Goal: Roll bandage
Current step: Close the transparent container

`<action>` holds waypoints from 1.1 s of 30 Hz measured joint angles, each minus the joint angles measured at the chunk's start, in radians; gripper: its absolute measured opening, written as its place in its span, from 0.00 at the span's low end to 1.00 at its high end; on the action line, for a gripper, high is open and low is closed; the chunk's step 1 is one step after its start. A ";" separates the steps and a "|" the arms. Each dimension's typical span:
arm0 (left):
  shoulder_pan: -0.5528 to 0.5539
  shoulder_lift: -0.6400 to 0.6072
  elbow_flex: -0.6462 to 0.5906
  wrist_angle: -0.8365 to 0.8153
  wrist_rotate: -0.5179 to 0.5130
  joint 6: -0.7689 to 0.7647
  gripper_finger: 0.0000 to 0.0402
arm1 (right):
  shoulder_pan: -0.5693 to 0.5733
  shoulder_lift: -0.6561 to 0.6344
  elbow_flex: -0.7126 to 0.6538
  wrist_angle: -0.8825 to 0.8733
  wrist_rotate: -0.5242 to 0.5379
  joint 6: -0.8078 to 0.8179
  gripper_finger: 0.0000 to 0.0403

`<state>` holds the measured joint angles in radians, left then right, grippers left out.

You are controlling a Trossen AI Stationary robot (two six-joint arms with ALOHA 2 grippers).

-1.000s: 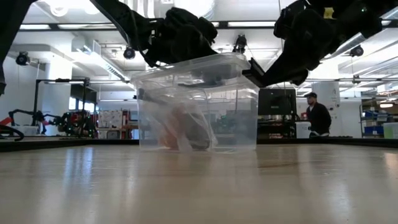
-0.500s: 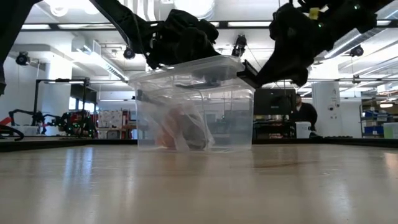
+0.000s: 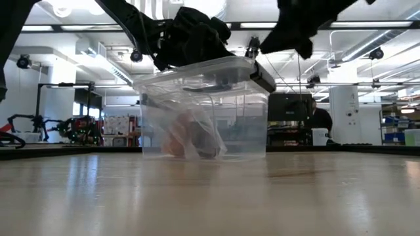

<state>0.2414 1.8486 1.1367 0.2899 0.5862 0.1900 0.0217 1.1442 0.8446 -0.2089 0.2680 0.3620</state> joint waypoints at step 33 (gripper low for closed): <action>-0.049 -0.986 -0.429 -0.486 -0.577 -0.297 0.61 | -0.174 0.811 0.374 0.704 -0.332 -0.265 0.29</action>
<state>0.1922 0.8626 0.7078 -0.1962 0.0089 -0.1068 -0.1520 1.9552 1.2186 0.4955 -0.0641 0.0972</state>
